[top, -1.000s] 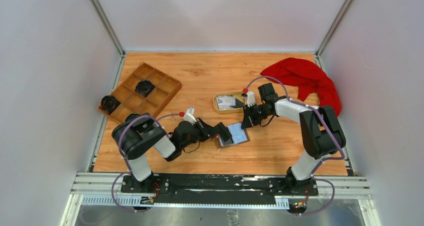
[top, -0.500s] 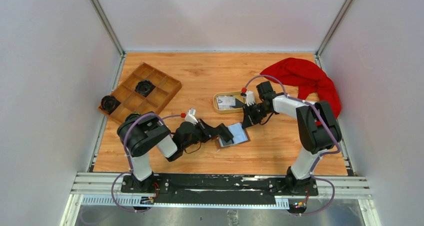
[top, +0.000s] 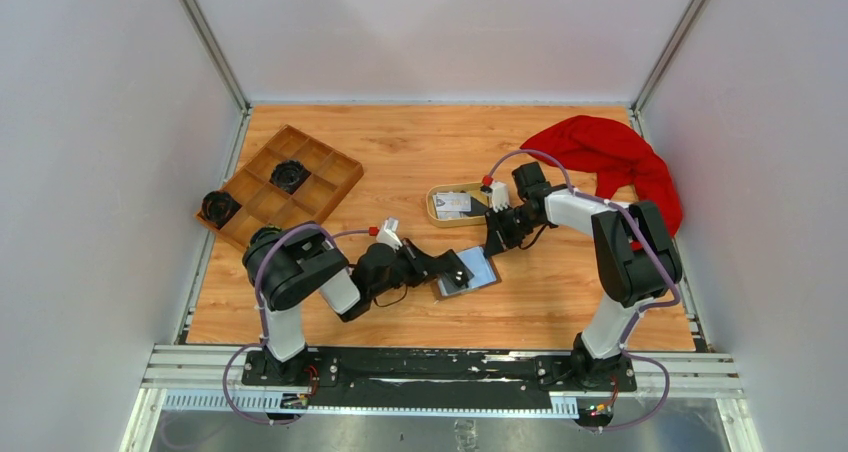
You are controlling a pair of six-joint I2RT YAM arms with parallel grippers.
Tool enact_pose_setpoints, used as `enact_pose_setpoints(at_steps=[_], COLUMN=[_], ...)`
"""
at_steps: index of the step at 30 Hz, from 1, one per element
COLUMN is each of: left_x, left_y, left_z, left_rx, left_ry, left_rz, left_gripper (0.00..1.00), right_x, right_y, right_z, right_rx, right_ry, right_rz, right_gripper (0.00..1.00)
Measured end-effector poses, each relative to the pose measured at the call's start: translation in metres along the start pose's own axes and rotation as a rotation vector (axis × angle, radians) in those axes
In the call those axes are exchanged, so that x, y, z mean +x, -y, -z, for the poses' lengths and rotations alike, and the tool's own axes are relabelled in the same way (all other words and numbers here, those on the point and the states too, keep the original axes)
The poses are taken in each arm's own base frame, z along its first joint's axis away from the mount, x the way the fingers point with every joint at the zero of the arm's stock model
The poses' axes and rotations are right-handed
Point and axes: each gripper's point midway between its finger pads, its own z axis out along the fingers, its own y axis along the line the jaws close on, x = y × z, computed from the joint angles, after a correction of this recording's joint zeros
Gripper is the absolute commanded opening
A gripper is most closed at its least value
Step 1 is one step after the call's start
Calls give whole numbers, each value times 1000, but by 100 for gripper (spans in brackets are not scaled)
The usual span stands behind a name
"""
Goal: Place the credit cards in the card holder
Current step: Insert the credit card into the card holder.
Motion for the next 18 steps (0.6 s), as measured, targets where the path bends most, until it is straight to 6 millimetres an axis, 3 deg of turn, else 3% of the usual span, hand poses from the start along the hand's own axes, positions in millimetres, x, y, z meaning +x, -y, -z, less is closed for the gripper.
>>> enact_pose_setpoints(at_steps=[18], left_x=[15], left_y=[-1], left_z=[0], left_rx=[-84], left_ry=[-95], left_rz=[45], left_gripper=[0], right_x=[1], right_y=[-2], right_z=[-1], right_rx=[-2], right_ry=[-9], right_rz=[2], right_gripper=[9])
